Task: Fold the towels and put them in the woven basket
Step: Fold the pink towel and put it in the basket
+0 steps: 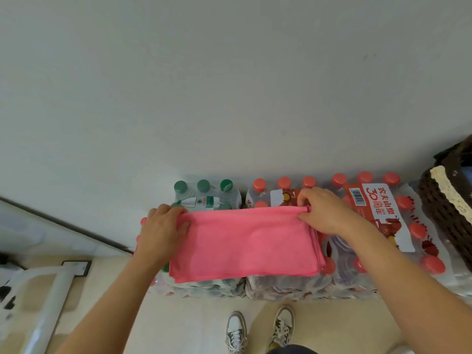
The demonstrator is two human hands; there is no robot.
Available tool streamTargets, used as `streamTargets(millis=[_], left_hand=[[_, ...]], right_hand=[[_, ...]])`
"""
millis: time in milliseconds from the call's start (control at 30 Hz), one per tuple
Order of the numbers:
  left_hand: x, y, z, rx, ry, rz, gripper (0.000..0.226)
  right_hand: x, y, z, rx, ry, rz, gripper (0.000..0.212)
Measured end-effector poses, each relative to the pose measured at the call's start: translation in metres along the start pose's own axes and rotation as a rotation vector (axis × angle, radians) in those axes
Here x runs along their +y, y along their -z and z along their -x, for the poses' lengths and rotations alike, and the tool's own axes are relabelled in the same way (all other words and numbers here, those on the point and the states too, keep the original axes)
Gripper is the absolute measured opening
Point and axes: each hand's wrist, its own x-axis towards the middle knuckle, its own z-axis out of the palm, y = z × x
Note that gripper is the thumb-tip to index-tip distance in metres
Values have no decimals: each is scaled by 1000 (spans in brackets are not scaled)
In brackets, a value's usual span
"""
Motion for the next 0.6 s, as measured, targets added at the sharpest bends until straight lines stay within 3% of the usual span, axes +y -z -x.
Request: streamTargets(millis=[133,367,433,500,600], left_hand=[[-1,12,-2,-57,-7,154,7],[0,16,9,-274,-92,588,28],[-4,19,9,-348,-116,643,24],[-7,21,7,-419,-110,777,22],[-5,21,6,-444,-66,930,18]], right_hand=[[-6,5,-8,47,-67,-41,18],[-37,-11,-29,517,-89,204,27],[-64,-17,-16,595,-30,121,22],[-105,-27,8,470,44,-87,13],[-168,-68,46,223,119,-114,42]])
